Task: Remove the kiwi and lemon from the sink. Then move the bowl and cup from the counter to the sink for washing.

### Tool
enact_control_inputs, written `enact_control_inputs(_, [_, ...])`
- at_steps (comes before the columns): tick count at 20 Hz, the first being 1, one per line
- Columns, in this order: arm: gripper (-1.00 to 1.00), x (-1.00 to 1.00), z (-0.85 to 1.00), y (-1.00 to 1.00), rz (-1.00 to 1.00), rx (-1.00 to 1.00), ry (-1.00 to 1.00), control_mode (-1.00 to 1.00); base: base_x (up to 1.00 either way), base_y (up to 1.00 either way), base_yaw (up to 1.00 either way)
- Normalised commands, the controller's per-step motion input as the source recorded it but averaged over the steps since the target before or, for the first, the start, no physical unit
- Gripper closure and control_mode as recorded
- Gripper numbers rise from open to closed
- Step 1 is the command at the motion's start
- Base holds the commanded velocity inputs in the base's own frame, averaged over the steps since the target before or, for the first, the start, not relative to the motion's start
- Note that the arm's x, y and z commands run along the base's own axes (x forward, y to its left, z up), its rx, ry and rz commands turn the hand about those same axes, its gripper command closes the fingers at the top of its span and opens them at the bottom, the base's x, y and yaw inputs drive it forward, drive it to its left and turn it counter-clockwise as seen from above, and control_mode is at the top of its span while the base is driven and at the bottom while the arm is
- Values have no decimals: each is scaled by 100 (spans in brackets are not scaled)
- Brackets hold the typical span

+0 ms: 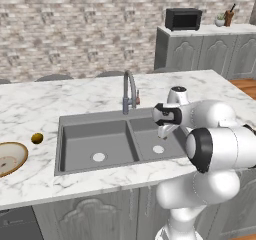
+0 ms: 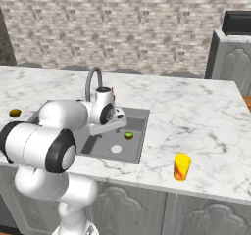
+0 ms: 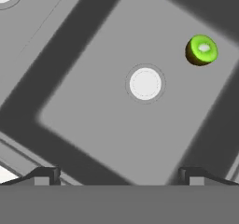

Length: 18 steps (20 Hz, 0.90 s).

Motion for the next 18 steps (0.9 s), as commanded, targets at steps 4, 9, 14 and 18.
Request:
enact_control_inputs(4, [-100,20,-13,-7,9,0,0,-100,0,0,0])
enact_control_inputs(9, [-100,23,-12,-8,8,0,0,-100,0,0,0])
enact_control_inputs(14, [-100,24,-13,-7,7,0,0,-100,0,0,0])
enact_control_inputs(18, [-100,22,-14,-5,5,0,0,-100,0,0,0])
